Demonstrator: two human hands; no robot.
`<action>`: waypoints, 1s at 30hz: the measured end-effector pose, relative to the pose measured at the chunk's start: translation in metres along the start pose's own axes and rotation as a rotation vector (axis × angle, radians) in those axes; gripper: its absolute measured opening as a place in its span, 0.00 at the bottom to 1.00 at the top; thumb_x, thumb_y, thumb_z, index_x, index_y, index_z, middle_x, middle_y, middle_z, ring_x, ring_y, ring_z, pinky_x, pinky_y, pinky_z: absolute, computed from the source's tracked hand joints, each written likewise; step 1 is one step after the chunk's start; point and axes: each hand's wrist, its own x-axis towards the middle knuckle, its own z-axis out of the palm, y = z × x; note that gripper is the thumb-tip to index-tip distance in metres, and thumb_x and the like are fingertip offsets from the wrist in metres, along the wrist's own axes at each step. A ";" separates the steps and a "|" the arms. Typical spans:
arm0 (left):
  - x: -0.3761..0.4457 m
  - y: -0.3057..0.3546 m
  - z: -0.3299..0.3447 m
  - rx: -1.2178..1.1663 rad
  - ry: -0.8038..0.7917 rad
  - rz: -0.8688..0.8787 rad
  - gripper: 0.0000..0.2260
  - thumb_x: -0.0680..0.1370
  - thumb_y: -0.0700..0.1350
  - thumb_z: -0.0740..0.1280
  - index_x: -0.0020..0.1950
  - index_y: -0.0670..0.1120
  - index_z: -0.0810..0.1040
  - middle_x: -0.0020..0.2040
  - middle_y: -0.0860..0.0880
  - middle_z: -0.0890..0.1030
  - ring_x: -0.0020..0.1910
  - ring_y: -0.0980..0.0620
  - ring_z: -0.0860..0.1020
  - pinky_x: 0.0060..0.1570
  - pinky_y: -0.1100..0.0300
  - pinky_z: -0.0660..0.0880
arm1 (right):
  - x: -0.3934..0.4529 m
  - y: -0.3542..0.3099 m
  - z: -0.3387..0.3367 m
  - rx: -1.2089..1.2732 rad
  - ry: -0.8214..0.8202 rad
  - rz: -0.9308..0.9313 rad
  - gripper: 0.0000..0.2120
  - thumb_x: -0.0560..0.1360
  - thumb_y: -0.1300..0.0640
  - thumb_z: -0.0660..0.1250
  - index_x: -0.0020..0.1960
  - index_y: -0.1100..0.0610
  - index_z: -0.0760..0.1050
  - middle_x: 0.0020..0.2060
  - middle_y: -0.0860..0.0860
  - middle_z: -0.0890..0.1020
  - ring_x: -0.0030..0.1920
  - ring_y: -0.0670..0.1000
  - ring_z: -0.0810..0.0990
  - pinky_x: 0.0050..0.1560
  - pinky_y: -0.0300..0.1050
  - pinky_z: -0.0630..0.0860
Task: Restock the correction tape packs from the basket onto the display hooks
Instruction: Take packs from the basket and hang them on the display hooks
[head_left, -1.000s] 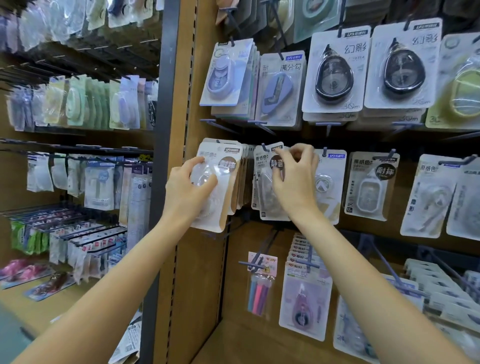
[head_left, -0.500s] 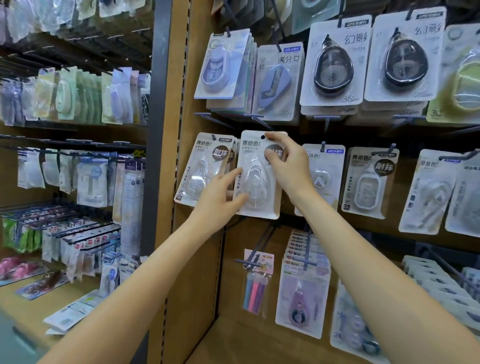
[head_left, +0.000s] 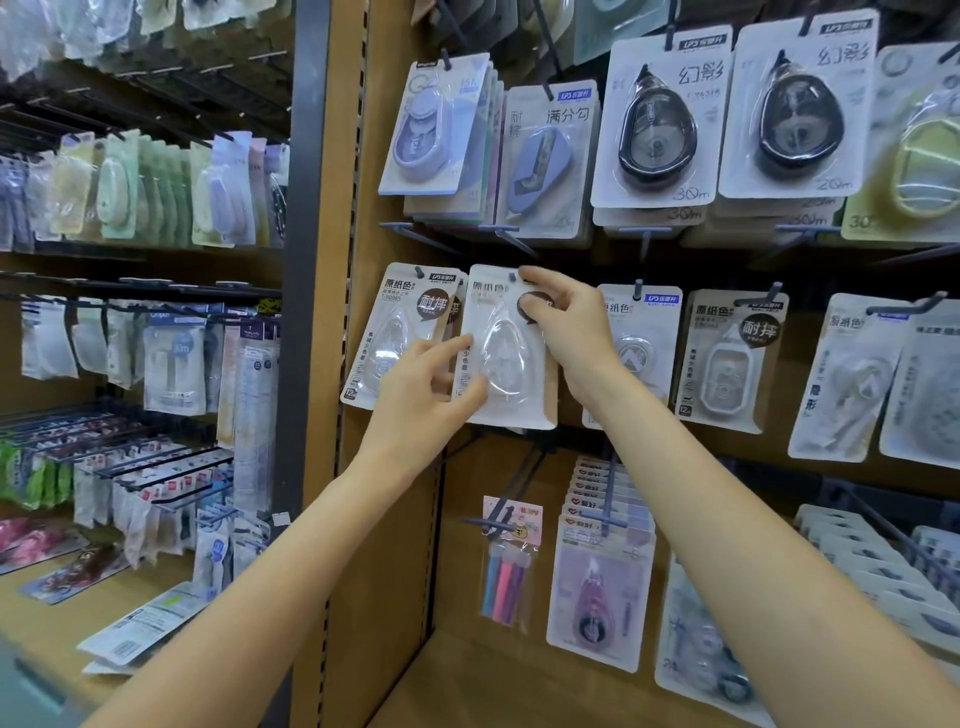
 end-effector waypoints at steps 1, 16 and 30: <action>-0.001 0.000 0.000 -0.010 0.018 0.009 0.17 0.76 0.44 0.67 0.65 0.48 0.74 0.53 0.51 0.75 0.44 0.55 0.77 0.46 0.75 0.72 | 0.001 0.002 0.000 0.013 0.002 0.063 0.17 0.76 0.65 0.64 0.64 0.55 0.75 0.59 0.51 0.79 0.57 0.46 0.77 0.61 0.46 0.75; -0.001 -0.035 -0.014 0.455 0.058 -0.034 0.22 0.79 0.45 0.63 0.72 0.49 0.65 0.75 0.46 0.58 0.72 0.43 0.55 0.69 0.47 0.58 | -0.031 0.017 0.009 -1.212 -0.030 -0.335 0.31 0.75 0.49 0.66 0.73 0.53 0.58 0.75 0.58 0.47 0.74 0.61 0.45 0.71 0.60 0.52; -0.009 -0.048 -0.007 0.655 0.030 -0.022 0.25 0.77 0.48 0.65 0.73 0.58 0.62 0.77 0.46 0.50 0.71 0.39 0.55 0.65 0.42 0.62 | -0.045 0.029 0.008 -1.171 -0.057 -0.383 0.20 0.75 0.58 0.62 0.67 0.56 0.70 0.74 0.58 0.56 0.75 0.60 0.48 0.72 0.59 0.48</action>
